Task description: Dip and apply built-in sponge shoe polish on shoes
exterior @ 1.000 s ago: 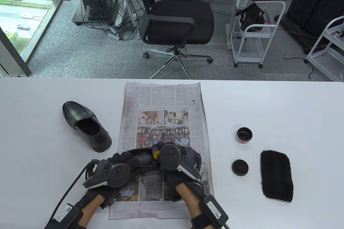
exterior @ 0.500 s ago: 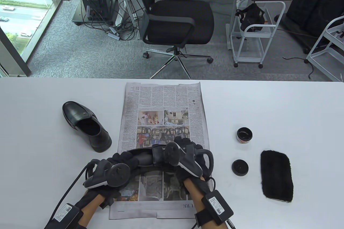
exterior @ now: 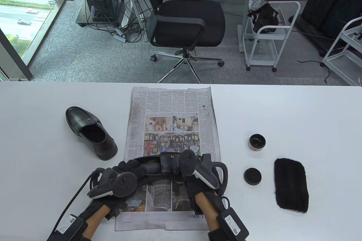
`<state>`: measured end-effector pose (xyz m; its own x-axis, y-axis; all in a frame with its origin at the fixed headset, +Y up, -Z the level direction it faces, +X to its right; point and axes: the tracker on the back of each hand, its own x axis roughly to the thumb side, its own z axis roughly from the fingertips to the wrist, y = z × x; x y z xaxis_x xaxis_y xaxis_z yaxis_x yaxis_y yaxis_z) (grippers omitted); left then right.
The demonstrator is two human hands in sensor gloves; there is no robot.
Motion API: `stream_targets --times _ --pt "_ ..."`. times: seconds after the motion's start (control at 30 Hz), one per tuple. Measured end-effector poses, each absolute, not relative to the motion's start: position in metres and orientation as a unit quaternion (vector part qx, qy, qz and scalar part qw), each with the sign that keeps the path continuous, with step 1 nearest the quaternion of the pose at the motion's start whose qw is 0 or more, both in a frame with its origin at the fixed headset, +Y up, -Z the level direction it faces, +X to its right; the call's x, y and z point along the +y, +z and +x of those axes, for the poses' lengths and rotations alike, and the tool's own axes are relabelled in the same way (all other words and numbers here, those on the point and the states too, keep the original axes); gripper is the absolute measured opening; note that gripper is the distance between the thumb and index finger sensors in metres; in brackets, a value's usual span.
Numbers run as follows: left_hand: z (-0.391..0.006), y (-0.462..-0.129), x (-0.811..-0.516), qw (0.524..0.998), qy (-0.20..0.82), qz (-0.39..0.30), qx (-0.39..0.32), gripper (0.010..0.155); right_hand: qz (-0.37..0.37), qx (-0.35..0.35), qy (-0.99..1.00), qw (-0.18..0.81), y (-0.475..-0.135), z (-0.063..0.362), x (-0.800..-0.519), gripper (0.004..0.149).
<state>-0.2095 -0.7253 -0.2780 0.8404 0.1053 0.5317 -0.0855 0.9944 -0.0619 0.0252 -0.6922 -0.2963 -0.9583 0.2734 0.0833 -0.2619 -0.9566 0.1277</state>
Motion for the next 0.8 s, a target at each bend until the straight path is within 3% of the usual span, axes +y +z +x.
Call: stream_targets --times 0.13,0.4,0.67,0.8 --pt "-0.210 -0.278 -0.725 0.959 0.050 -0.018 -0.279 0.044 0.076 0.034 0.980 0.180 -0.294 0.010 -0.690 0.046" --pt "-0.210 -0.278 -0.725 0.959 0.051 -0.020 -0.279 0.044 0.062 -0.020 0.990 0.122 -0.303 0.002 -0.697 0.049" --pt "-0.210 -0.278 -0.725 0.959 0.052 -0.019 -0.279 0.044 0.019 -0.028 0.999 0.041 -0.308 0.024 -0.699 0.047" --pt "-0.210 -0.278 -0.725 0.959 0.051 -0.019 -0.278 0.044 -0.006 -0.009 0.998 0.054 -0.305 0.041 -0.697 0.046"
